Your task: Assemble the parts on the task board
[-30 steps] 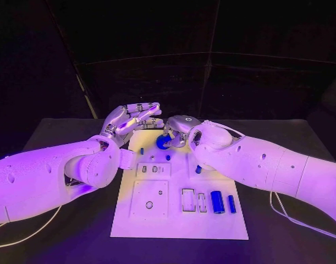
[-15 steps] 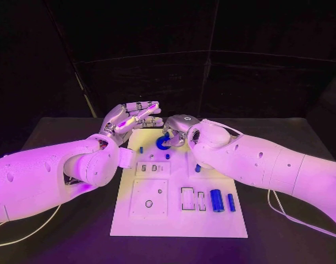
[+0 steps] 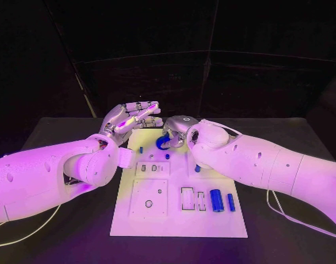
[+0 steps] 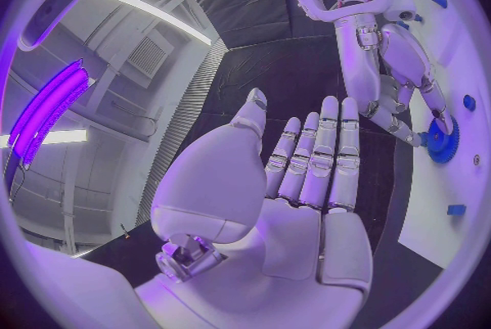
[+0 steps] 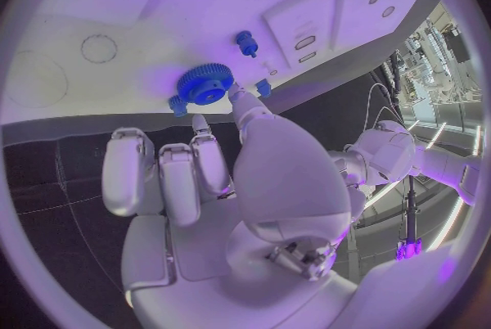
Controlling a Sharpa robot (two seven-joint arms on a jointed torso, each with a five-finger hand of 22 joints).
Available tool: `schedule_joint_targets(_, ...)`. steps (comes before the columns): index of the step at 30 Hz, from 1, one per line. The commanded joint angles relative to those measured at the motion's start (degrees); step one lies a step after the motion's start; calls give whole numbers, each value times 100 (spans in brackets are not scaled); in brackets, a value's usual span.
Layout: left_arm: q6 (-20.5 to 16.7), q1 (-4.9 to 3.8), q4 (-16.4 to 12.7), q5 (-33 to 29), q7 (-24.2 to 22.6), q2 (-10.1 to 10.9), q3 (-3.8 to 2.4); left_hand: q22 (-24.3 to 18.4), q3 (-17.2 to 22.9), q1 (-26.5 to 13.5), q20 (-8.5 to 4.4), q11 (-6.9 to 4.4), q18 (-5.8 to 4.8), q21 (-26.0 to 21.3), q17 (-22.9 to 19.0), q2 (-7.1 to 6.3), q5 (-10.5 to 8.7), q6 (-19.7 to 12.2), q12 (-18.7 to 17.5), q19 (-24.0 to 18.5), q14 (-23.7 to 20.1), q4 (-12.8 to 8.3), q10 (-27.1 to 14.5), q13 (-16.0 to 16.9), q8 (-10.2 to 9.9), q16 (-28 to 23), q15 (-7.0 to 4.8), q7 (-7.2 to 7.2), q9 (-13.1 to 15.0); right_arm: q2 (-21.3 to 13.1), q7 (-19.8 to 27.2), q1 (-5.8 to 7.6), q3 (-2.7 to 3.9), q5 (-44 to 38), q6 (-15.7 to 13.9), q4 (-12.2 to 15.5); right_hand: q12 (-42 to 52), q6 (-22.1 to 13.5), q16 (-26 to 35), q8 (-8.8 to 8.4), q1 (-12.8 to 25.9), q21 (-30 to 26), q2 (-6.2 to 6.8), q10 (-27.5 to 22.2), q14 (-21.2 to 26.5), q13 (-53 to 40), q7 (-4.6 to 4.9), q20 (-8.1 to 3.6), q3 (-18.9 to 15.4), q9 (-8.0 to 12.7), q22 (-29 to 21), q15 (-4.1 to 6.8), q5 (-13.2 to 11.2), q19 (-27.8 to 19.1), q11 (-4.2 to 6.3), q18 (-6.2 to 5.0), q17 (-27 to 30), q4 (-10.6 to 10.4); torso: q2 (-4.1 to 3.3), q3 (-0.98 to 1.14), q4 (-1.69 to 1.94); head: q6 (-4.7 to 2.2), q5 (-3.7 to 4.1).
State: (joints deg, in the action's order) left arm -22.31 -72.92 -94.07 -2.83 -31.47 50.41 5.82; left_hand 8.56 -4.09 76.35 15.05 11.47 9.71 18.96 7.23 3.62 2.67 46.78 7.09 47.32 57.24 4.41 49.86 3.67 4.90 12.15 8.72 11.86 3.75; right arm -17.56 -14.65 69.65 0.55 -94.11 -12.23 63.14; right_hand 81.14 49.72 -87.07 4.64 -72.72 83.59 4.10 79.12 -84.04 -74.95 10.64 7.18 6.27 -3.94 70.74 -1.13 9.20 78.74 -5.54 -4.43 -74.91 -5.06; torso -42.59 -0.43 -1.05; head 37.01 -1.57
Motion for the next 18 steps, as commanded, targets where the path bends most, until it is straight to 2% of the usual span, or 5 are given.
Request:
schedule_joint_targets(1,60,-9,-5,36,-24,-4,-4,-7,7,61,3,39,62,21,-4,8,16,-32,-29,2,-17,-28,-3,-4,-22,-29,28,263,-9,-31,14,8,1,51,103,29,-2,55,-28,7,109,-25,-21,7,-438,-18,0,38,-26,-7,1,-20,29,-4,-18,41,-752,-84,3,0,-1,-6,3)
schedule_joint_targets(3,63,-9,-6,36,-24,-3,-4,-7,7,61,3,39,62,21,-4,8,16,-32,-29,2,-17,-28,-3,-4,-22,-29,28,263,-9,-82,50,2,1,102,-74,78,3,72,-28,3,156,-25,-37,14,-438,-28,-3,37,-48,-7,-2,-18,52,-5,-16,40,-751,-136,2,2,3,-10,6)
schedule_joint_targets(7,65,-9,1,36,-26,16,-4,-7,7,61,3,39,62,21,-4,8,16,-32,-29,2,-17,-28,-3,-4,-22,-29,28,263,-9,-320,281,-11,2,403,-804,279,37,62,-33,-20,191,-24,-35,55,-440,-82,1,35,-73,0,0,-18,84,-2,-17,41,-763,-188,10,10,-1,-33,-6)
schedule_joint_targets(11,67,-9,1,36,-30,58,-4,-10,11,55,5,42,61,20,-4,16,16,-36,-38,-1,-19,-37,-8,-4,-32,-35,30,265,-9,-746,795,-17,0,928,-1300,591,49,35,-33,-51,62,-29,-56,67,-440,-103,8,36,-35,6,-16,-21,135,-11,-21,38,-765,-127,21,-2,-18,-90,28)
schedule_joint_targets(18,77,-9,30,36,-39,129,-4,-10,11,55,5,42,61,20,-4,16,16,-25,-38,-2,-18,-38,-8,-4,-32,-36,30,265,-8,-1778,1618,-20,-4,1943,-1242,1203,23,20,-25,-71,-135,-48,-68,31,-433,-75,16,44,4,4,-60,-29,164,-42,-29,30,-744,1,65,29,-108,-96,-6)
